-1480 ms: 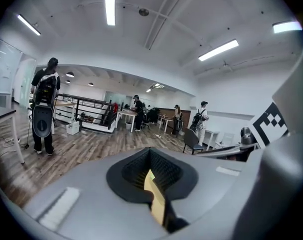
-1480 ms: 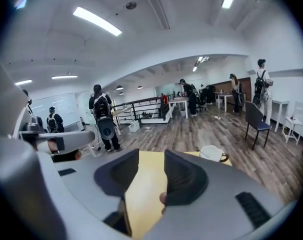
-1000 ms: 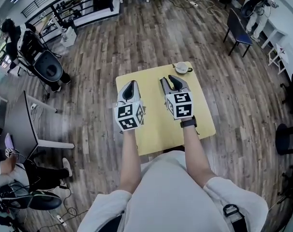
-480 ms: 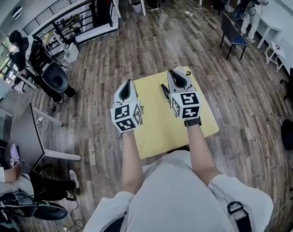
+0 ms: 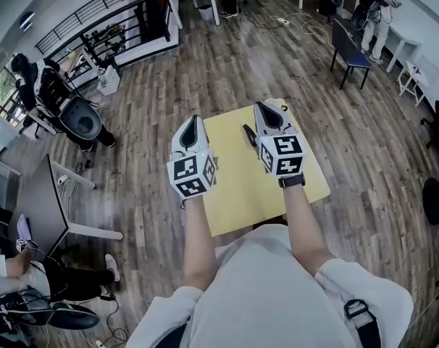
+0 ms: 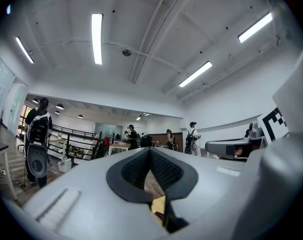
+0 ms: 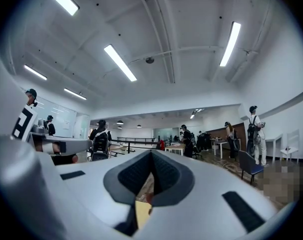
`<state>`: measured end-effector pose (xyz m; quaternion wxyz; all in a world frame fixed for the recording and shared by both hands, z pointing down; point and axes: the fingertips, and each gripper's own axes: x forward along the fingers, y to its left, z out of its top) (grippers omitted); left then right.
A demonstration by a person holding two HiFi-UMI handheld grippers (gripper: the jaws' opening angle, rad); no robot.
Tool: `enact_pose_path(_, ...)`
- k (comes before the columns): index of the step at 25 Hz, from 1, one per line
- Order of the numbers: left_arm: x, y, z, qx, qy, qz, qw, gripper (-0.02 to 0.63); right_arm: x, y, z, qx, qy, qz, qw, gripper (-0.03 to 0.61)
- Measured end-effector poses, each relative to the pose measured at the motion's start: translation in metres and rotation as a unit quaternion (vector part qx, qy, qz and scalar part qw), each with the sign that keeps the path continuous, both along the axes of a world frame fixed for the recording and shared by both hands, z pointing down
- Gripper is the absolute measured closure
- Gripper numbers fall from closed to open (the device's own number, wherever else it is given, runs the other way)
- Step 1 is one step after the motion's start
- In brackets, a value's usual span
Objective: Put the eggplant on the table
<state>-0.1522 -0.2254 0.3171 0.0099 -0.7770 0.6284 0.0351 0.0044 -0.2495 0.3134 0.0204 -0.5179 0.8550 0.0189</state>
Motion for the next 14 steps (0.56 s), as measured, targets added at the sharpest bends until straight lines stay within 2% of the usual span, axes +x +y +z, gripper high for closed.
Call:
enact_pose_path(9,-0.003,-0.004,0.021,-0.016,0.009,-0.006,0.9998,0.604,-0.001,-0.004,0.017,-0.009,0.019,0.002,1.000,0.569)
enact_pose_path(14,0.002,-0.019,0.032,-0.029,0.000,-0.003,0.9996,0.604,0.002,-0.017,0.027,-0.020,0.019,0.006,1.000,0.569)
